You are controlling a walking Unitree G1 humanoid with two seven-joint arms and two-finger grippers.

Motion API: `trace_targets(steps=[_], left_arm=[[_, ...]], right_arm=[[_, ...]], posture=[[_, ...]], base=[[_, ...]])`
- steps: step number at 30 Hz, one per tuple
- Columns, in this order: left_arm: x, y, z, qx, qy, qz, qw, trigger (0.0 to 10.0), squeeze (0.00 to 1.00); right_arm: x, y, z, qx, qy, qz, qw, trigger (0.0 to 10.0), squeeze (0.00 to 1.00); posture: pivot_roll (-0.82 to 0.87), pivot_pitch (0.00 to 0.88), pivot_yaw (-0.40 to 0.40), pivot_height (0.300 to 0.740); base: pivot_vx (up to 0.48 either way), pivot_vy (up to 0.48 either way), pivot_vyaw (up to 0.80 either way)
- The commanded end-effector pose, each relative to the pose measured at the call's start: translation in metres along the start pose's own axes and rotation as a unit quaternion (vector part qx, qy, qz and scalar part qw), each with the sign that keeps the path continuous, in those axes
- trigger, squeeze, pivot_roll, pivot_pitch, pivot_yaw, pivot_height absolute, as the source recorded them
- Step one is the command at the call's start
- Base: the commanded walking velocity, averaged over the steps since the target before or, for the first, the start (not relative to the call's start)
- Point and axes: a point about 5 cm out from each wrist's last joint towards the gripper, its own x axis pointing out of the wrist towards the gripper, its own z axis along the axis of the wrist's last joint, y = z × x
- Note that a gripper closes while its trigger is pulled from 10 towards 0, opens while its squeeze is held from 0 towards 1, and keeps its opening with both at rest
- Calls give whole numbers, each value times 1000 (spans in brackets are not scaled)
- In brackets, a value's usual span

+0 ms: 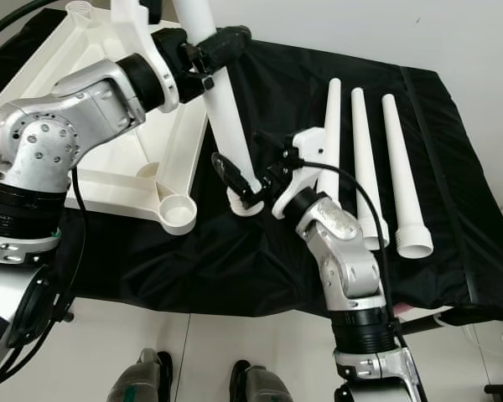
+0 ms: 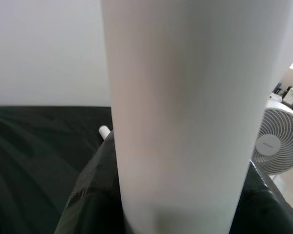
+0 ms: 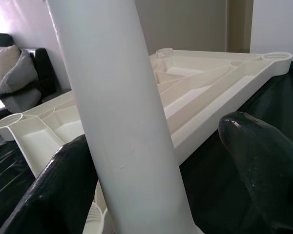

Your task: Building children table

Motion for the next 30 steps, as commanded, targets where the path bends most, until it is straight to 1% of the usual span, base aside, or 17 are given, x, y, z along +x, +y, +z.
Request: trace_targets(steps=[1,2,6,9,11,14,19,20,21,22,24,25,26,27,28,29,30], left_arm=[[4,-23,1,35,6,-123,992,10000,0],[5,-26,0,42,7,-125,991,10000,0],[6,-28,-1,46,7,-127,991,10000,0],[9,-35,-6,64,12,-136,989,10000,0],[9,-35,-6,64,12,-136,989,10000,0],[10,-38,-9,71,15,-138,988,10000,0],[11,-39,-8,75,7,-147,986,10000,0],[12,-39,-8,77,6,-148,986,10000,0],[12,-39,-8,78,6,-148,986,10000,0],[12,-39,-8,78,4,-149,986,10000,0],[13,-39,-8,78,4,-149,986,10000,0],[13,-39,-8,78,3,-150,986,10000,0],[13,-39,-8,79,3,-150,986,10000,0],[14,-40,-8,79,2,-152,985,10000,0],[14,-40,-8,79,1,-154,985,10000,0],[14,-40,-8,80,0,-154,985,10000,0],[15,-40,-8,80,-1,-154,985,10000,0]], right_arm=[[-1,-8,1,-11,19,-10,1000,10000,0],[1,-10,2,-17,27,-7,999,10000,0],[3,-11,3,-21,32,-4,999,10000,0],[14,-14,9,-50,60,11,997,10000,0],[14,-14,9,-50,60,11,997,10000,0],[18,-13,12,-61,70,20,995,10000,0],[23,-10,8,-78,104,43,991,10000,0],[24,-9,7,-81,109,48,990,8824,0],[25,-8,6,-83,112,50,989,8824,0],[25,-8,5,-82,114,52,989,7765,0],[26,-8,5,-82,116,52,989,7765,0],[27,-7,5,-83,116,54,988,5529,0],[27,-7,5,-84,116,55,988,5529,0],[29,-7,4,-83,116,55,988,3804,0],[29,-6,4,-82,116,56,988,3804,0],[30,-6,4,-79,116,55,989,3490,0],[31,-6,4,-78,116,54,989,3490,0]], posture=[[99,169,-79,740],[99,169,-79,740],[99,169,-79,740],[100,172,-86,740],[100,172,-86,740],[100,172,-86,740],[102,172,-92,740],[103,171,-94,740],[103,171,-94,740],[102,170,-94,740],[102,170,-94,740],[102,169,-94,740],[102,169,-94,740],[103,167,-95,740],[103,167,-95,740],[103,167,-95,740],[104,165,-94,740]], base=[[0,0,0],[0,0,0],[0,0,0],[0,0,0],[0,0,0],[0,0,0],[0,0,0],[0,0,0],[0,0,0],[0,0,0],[0,0,0],[0,0,0],[0,0,0],[0,0,0],[0,0,0],[0,0,0],[0,0,0]])
